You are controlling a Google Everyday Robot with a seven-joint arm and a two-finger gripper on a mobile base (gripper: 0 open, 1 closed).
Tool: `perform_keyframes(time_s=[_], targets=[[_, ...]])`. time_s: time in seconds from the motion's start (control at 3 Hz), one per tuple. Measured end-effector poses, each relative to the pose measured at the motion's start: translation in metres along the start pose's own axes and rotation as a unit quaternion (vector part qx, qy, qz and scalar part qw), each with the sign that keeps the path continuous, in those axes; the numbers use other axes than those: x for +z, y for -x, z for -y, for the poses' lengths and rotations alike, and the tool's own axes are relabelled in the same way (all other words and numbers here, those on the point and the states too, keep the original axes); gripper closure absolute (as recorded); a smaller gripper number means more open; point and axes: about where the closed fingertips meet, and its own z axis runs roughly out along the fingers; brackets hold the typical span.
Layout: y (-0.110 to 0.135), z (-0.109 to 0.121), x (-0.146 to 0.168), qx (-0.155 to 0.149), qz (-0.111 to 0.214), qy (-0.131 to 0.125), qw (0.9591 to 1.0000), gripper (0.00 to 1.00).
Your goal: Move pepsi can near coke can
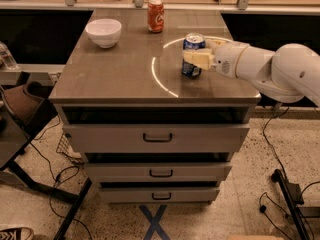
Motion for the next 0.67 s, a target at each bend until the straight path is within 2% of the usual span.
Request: perform_keyframes(time_s=[0.33,0.67], targets=[[0.000,-0.002,0.002,0.000,0.000,0.002,1.0000,1.00],[0.022,0.010,0.007,-0.006,0.012,-0.003,0.9999,1.00]])
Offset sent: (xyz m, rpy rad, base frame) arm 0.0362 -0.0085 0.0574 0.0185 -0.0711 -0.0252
